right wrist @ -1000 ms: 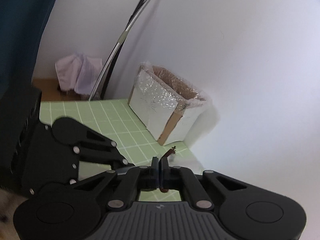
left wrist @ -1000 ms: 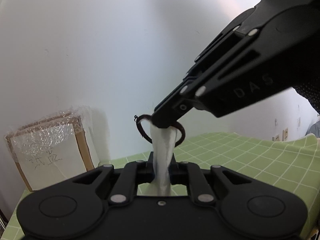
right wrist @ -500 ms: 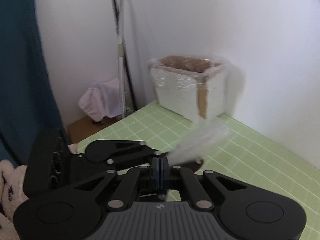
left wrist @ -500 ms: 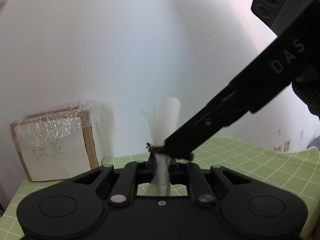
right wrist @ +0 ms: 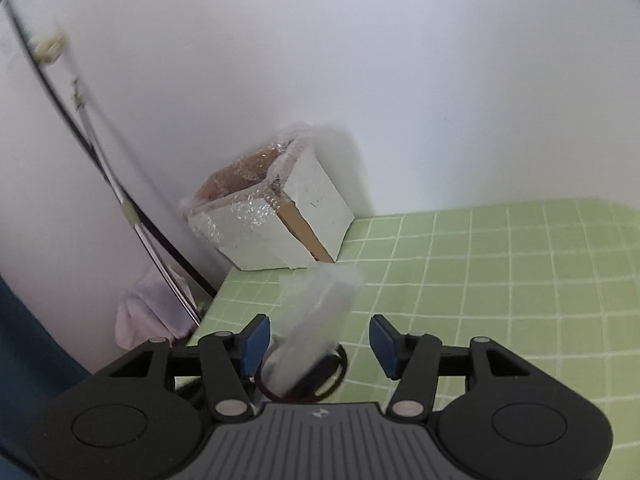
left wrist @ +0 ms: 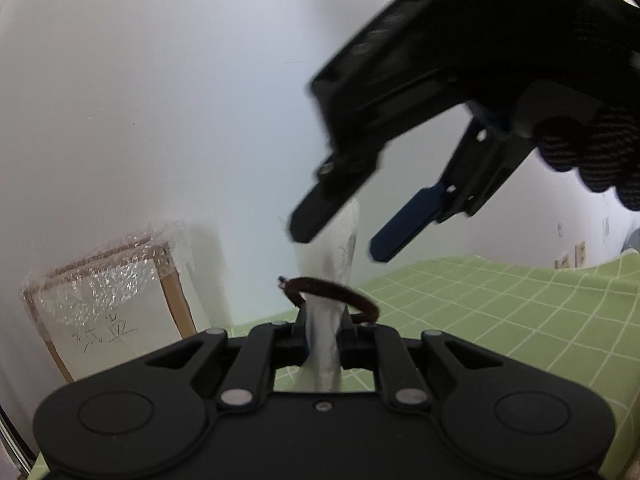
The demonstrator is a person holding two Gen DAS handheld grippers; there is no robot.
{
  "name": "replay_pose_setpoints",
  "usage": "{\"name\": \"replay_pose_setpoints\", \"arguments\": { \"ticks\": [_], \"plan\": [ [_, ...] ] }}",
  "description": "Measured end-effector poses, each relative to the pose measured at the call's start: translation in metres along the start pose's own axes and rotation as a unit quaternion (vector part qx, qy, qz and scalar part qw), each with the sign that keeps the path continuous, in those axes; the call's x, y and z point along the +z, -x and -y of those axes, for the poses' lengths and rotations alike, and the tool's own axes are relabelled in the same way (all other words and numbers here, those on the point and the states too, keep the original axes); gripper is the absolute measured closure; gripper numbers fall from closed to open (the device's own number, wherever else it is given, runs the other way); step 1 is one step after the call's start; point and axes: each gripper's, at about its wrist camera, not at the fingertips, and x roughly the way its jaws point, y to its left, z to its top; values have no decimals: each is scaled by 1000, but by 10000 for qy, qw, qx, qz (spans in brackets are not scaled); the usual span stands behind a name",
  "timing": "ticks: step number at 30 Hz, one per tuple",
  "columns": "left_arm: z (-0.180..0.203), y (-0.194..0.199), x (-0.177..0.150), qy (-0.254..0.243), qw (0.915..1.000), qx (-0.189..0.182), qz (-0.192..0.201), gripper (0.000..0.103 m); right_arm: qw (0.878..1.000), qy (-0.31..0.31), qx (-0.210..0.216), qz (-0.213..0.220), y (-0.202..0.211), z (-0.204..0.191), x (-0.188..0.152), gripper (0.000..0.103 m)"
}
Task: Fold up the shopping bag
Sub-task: 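Push the rubber band down the roll with the right gripper fingers, then grasp the banded roll with the right gripper while the left gripper releases it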
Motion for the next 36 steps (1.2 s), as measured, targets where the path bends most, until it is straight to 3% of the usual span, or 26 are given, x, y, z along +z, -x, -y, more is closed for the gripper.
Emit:
{"name": "replay_pose_setpoints", "arguments": {
  "ticks": [4,5,8,13,18,21,23,26,28,33,36],
  "plan": [
    [3,3,0,-139,9999,-10,-30,91,9971,-700,211,-212,-11,12,4,50],
    [3,3,1,-166,9999,4,-41,91,9964,-784,218,-238,-13,14,4,64],
    [2,3,1,-190,9998,-22,-105,91,9949,-944,204,-279,-16,17,3,76],
    [4,2,4,-276,9995,-20,-165,84,9902,-1345,376,-54,-10,32,-4,83],
    [2,0,5,-141,9995,66,-268,65,9880,-1440,380,414,2,42,-2,83],
    [-1,-1,6,85,9992,32,-394,59,9843,-1569,332,732,9,48,1,84],
    [-9,-2,8,502,9975,-2,-488,55,9780,-1789,350,1016,15,55,2,84],
    [-21,-2,12,1127,9916,-53,-627,46,9644,-2177,392,1447,22,67,3,84],
    [-32,-4,13,1675,9828,-110,-771,22,9504,-2556,472,1707,26,78,3,84],
    [-62,-5,11,2930,9525,-50,-828,16,9166,-3292,883,2088,17,90,9,85],
    [-71,-6,9,3123,9460,79,-862,15,8978,-3596,1146,2268,8,92,15,85]
  ]
}}
